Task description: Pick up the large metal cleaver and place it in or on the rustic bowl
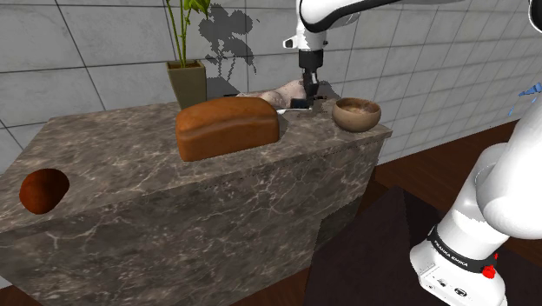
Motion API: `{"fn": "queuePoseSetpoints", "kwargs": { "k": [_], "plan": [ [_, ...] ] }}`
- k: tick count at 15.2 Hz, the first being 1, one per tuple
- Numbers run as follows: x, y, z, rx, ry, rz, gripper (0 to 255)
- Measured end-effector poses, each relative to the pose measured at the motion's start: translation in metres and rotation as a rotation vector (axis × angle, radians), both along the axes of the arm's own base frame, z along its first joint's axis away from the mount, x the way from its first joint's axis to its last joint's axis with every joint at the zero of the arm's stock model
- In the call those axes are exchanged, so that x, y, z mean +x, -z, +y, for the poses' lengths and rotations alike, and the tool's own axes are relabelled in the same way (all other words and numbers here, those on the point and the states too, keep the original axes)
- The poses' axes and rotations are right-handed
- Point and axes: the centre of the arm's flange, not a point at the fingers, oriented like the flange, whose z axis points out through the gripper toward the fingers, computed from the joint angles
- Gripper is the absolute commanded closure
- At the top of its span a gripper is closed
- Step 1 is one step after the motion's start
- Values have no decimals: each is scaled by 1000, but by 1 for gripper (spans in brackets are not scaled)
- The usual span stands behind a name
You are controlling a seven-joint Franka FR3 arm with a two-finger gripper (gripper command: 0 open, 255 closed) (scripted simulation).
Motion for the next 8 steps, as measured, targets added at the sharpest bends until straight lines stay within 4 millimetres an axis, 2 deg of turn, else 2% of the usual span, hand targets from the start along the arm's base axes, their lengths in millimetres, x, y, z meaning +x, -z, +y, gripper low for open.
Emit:
{"fn": "queuePoseSetpoints", "kwargs": {
  "k": [8],
  "plan": [
    [0,-41,0,0,0,0,255]
  ]
}}
